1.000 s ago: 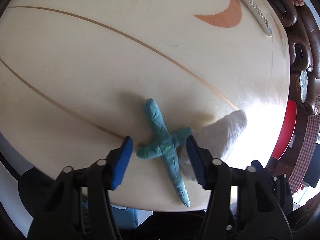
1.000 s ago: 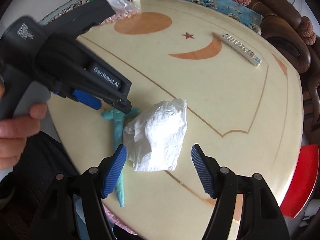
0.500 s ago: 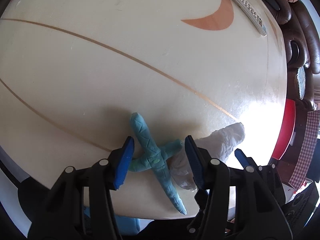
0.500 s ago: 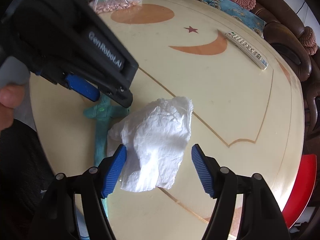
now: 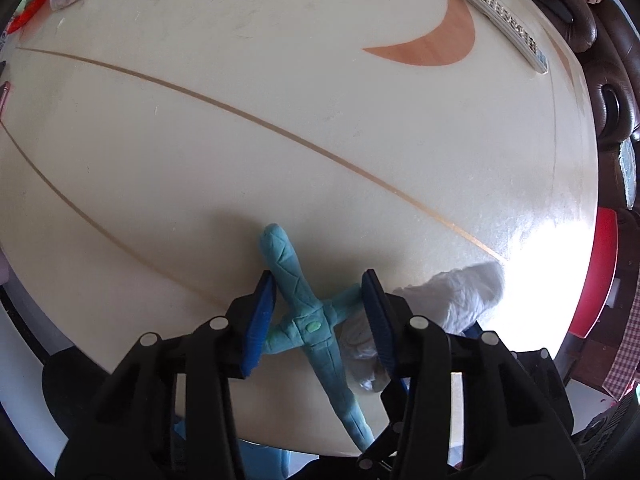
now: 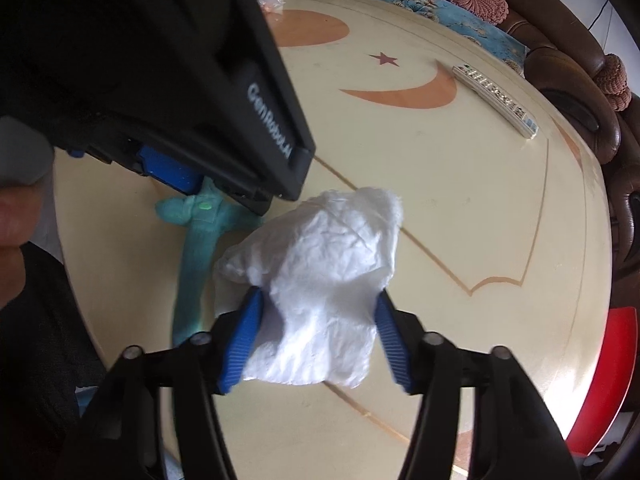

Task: Collect trash
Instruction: 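Close the left gripper on the teal toy while the right grasps the white tissue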

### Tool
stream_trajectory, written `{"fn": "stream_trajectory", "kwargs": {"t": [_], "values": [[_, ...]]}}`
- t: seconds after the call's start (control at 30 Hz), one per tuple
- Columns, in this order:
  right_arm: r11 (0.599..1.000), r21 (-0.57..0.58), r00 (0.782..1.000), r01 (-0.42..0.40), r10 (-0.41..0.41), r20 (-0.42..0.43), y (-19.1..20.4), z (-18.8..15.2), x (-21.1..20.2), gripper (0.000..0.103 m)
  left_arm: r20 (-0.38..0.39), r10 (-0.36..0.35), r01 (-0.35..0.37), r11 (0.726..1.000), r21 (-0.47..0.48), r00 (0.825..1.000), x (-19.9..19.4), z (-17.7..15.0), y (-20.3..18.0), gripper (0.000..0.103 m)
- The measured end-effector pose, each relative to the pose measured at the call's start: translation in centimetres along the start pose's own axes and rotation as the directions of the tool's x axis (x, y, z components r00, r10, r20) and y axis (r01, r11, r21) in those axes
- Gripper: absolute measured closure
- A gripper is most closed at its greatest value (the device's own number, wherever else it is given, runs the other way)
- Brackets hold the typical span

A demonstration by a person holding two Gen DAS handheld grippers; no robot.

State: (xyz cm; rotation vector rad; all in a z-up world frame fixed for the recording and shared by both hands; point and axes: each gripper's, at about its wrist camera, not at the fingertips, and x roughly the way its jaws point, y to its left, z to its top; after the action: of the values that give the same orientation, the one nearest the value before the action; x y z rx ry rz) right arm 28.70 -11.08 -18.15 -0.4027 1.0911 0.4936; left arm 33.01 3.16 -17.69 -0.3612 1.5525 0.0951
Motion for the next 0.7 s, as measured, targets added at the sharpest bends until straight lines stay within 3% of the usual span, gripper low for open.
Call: {"fn": "stream_trajectory", "kwargs": {"t": [0.1,0.3,0.33,0.37,0.7], "values": [[1.0,-0.001,1.0,-0.016,0.016,0.003,0.2,-0.2,-0.1,0.058,-0.004,-0.012,0.012,1.0,0.022,1.0,-0.1,0.1,0.2,0.059],[1.0,0.014,1.0,-0.027,0.027,0.008,-0.1,-0.2,-0.1,0.059,0.017,-0.022,0.021,0.998,0.063,1.0,-0.6,0.4,0.7,0.064],[0.999,0.017,0.999,-0.031,0.031,0.009,-0.1,-0.2,0.0,0.061,0.011,-0.035,0.034,0.997,0.067,0.999,-0.6,0.2,0.5,0.085],[0.999,0.021,0.999,-0.037,0.037,0.008,-0.2,-0.2,0.0,0.065,-0.016,-0.067,0.068,0.995,0.067,0.998,-0.4,0.2,0.4,0.087],[1.0,0.024,1.0,-0.014,0.014,0.013,0.3,-0.8,-0.7,0.087,-0.038,-0.061,0.066,0.99,0.126,0.997,0.2,-0.5,-1.6,0.087]]}}
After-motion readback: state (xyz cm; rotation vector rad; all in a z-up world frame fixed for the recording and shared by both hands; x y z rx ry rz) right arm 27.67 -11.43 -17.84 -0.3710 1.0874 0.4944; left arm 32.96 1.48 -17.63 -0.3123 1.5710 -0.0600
